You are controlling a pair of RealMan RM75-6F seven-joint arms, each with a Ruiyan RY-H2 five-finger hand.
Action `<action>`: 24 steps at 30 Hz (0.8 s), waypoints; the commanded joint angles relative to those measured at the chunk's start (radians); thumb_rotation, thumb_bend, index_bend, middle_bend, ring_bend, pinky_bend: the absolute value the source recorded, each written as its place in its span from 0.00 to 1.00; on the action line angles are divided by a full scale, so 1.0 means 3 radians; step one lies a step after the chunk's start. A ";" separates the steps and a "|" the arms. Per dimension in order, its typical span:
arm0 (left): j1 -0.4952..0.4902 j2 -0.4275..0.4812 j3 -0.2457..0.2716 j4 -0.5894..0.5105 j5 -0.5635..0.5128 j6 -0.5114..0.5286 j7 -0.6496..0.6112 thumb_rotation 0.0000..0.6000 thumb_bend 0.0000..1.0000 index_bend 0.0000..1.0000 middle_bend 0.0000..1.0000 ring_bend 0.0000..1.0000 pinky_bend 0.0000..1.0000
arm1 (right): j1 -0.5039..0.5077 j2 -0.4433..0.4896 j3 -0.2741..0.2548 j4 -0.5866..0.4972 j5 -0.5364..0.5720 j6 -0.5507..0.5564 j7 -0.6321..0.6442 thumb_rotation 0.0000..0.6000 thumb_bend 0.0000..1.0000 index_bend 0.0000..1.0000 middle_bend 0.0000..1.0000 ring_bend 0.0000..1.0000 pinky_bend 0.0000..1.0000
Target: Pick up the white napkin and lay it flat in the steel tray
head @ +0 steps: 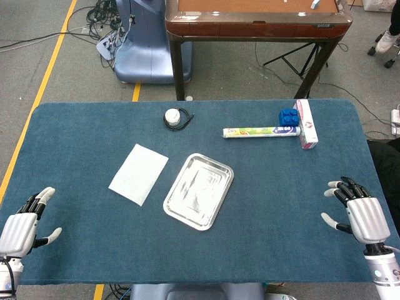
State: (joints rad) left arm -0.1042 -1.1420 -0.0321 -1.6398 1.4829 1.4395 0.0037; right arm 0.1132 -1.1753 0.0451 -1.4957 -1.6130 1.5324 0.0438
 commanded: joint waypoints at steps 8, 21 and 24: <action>0.0009 0.0011 0.0034 -0.0016 0.0019 -0.0014 -0.0044 1.00 0.21 0.10 0.10 0.10 0.28 | 0.0052 -0.0022 -0.0003 0.0012 -0.0004 -0.0088 -0.0048 1.00 0.17 0.42 0.31 0.17 0.27; -0.0103 -0.0068 0.0128 0.0050 0.0435 -0.0009 -0.0254 1.00 0.21 0.16 0.19 0.26 0.52 | 0.0038 0.0000 -0.0017 -0.0012 -0.0026 -0.0047 0.0006 1.00 0.17 0.42 0.32 0.17 0.32; -0.0188 -0.0102 0.0129 0.0066 0.0521 -0.0079 -0.0196 1.00 0.20 0.17 0.26 0.32 0.58 | 0.0043 0.0001 -0.0015 -0.0009 -0.0017 -0.0059 0.0006 1.00 0.17 0.42 0.32 0.17 0.33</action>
State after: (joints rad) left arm -0.1518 -1.1677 0.0063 -1.6231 1.6303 1.4236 -0.0619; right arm 0.1260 -1.1750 0.0406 -1.4984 -1.6180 1.5148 0.0456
